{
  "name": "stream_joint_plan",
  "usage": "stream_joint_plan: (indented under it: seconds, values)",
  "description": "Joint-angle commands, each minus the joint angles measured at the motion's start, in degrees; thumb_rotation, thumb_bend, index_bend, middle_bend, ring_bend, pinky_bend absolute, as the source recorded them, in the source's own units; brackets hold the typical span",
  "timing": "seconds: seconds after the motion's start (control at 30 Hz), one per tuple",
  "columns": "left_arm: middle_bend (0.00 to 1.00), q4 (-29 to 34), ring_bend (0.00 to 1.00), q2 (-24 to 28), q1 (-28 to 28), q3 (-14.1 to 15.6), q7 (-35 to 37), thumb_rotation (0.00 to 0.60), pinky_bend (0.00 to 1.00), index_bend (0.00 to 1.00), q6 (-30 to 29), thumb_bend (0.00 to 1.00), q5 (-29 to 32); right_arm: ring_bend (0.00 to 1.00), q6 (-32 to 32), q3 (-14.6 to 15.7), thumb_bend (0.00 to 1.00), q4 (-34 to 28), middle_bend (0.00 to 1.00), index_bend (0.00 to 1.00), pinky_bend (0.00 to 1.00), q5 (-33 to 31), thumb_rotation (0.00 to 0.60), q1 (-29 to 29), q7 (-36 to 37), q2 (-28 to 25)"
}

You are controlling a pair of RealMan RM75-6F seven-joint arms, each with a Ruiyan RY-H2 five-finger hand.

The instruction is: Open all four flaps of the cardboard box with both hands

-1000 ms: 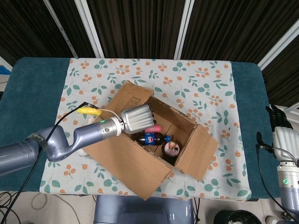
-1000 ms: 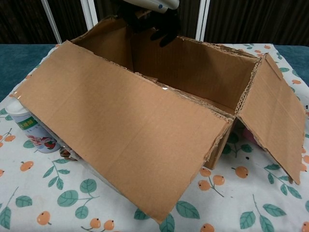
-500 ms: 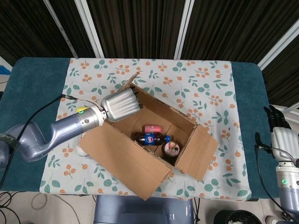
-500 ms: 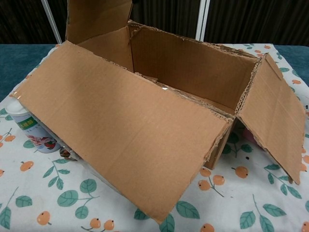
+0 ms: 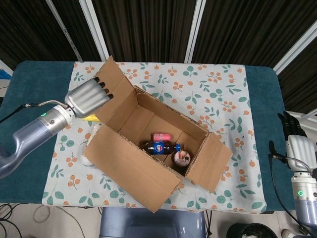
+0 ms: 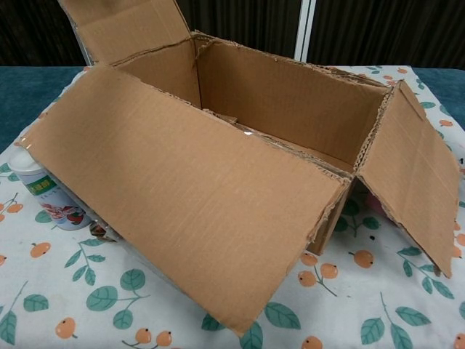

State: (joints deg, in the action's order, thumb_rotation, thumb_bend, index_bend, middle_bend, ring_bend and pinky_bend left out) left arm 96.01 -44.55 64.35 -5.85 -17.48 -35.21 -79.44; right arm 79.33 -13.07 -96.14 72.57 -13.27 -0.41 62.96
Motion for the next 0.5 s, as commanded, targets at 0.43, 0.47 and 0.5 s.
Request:
stream_joint_plan:
  seconds: [0.43, 0.47, 0.5]
  values:
    - [0.35, 1.35, 0.26, -1.43, -14.99, 0.8, 1.3, 0.6, 0.32, 0.33, -17.44, 0.7, 7.32, 0.04, -0.67, 0.53, 0.51, 0.05, 0.0, 0.0, 0.23, 0.01, 0.6, -0.08, -0.86, 0.32]
    - [0.3, 1.9, 0.22, -1.95, -16.48, 0.75, 1.26, 0.6, 0.29, 0.29, -19.64, 0.62, 7.99, 0.04, -0.72, 0.56, 0.51, 0.12, 0.0, 0.0, 0.23, 0.02, 0.6, -0.09, -0.92, 0.34]
    - [0.26, 2.43, 0.18, -2.35, -17.7, 0.74, 1.29, 0.6, 0.26, 0.25, -21.3, 0.54, 8.8, 0.04, -0.74, 0.59, 0.51, 0.17, 0.0, 0.0, 0.23, 0.04, 0.6, -0.09, -0.95, 0.36]
